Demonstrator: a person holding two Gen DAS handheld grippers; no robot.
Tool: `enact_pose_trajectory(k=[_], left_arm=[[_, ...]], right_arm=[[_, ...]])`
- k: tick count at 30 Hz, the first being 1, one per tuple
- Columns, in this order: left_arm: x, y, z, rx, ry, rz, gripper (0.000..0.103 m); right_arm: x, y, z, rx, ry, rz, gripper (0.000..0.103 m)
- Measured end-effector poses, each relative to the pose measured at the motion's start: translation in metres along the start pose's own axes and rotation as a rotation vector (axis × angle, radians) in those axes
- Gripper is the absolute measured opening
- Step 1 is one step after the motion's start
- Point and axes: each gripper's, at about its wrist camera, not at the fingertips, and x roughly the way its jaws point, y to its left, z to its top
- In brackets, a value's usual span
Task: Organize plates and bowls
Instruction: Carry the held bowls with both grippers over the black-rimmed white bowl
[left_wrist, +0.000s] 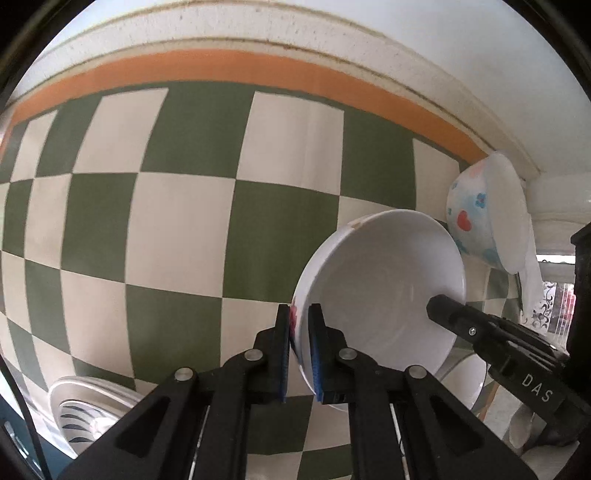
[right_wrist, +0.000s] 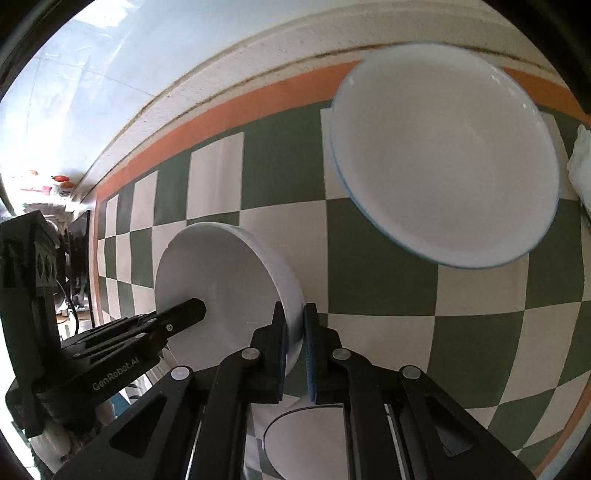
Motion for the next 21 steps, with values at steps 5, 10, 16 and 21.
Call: enact_pose_trajectory(k=[5, 10, 16, 21], left_arm=[[-0.030, -0.004, -0.012, 0.028, -0.036, 0.000, 0.008], [-0.067, -0.013, -0.041, 0.090, -0.067, 0.001, 0.008], [-0.082, -0.023, -0.087, 0.152, -0.043, -0.003, 0.008], [-0.065, -0.026, -0.122, 0.188, 0.012, -0.012, 0.008]], right_arm=[[-0.031, 0.019, -0.017, -0.029, -0.039, 0.017, 0.010], [-0.067, 0.029, -0.058, -0.034, -0.075, 0.031, 0.010], [-0.086, 0.025, -0.128, -0.013, -0.076, 0.037, 0.010], [-0.086, -0.001, -0.178, 0.027, -0.044, 0.040, 0.011]])
